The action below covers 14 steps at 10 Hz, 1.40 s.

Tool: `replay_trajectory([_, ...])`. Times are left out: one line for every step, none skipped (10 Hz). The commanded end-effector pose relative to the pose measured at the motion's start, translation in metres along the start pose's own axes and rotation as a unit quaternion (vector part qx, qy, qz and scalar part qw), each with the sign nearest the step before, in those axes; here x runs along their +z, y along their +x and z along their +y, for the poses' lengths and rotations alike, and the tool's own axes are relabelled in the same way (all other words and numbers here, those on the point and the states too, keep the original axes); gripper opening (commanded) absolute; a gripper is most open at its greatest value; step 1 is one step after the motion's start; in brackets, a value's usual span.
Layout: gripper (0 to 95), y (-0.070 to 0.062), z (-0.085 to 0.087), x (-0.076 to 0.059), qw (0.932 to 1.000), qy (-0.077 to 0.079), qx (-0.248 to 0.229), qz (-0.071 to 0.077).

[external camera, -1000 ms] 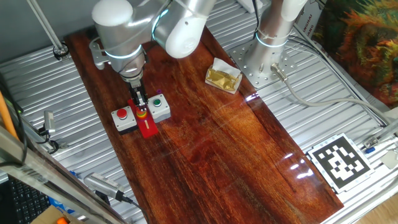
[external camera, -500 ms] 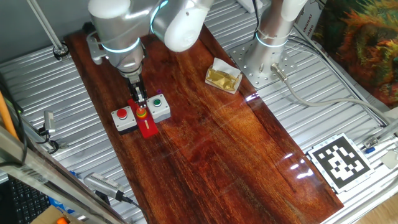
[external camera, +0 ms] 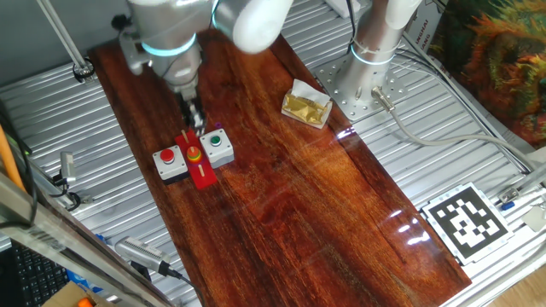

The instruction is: Take out one Hanoi block and throw it aside

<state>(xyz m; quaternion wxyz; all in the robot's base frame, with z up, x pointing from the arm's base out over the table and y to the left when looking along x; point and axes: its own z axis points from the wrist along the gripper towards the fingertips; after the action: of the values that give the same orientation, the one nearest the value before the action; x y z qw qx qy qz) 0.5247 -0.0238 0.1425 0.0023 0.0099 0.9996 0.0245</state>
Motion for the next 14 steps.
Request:
replay_trajectory([19.0,0.022,-0.038,-0.015,0.9999,-0.001,-0.011,0.000])
replay_trajectory([19.0,0.026,-0.047,-0.020,0.9999,-0.002,-0.012,0.001])
replay_trajectory([19.0,0.031,-0.053,-0.022,0.9999,-0.001,-0.013,0.002])
replay_trajectory([19.0,0.036,-0.054,-0.021,0.9999,-0.001,-0.010,0.000])
replay_trajectory([19.0,0.039,-0.054,-0.020,1.0000,-0.002,-0.007,-0.001])
replay_trajectory([19.0,0.039,-0.054,-0.020,1.0000,-0.007,-0.005,-0.002])
replay_trajectory([38.0,0.039,-0.054,-0.020,0.9999,-0.013,-0.006,-0.001])
replay_trajectory([57.0,0.039,-0.054,-0.020,0.9998,-0.017,-0.007,-0.002])
replay_trajectory([57.0,0.039,-0.054,-0.020,0.9997,-0.024,-0.005,-0.002])
replay_trajectory([57.0,0.039,-0.054,-0.020,0.9997,-0.024,-0.005,-0.003])
replay_trajectory([76.0,0.039,-0.054,-0.020,0.9997,-0.025,-0.004,-0.003])
replay_trajectory([76.0,0.039,-0.054,-0.020,0.9997,-0.025,-0.003,-0.004])
replay_trajectory([76.0,0.039,-0.054,-0.020,0.9997,-0.025,-0.002,-0.005])
replay_trajectory([76.0,0.039,-0.054,-0.020,0.9997,-0.025,-0.002,-0.005])
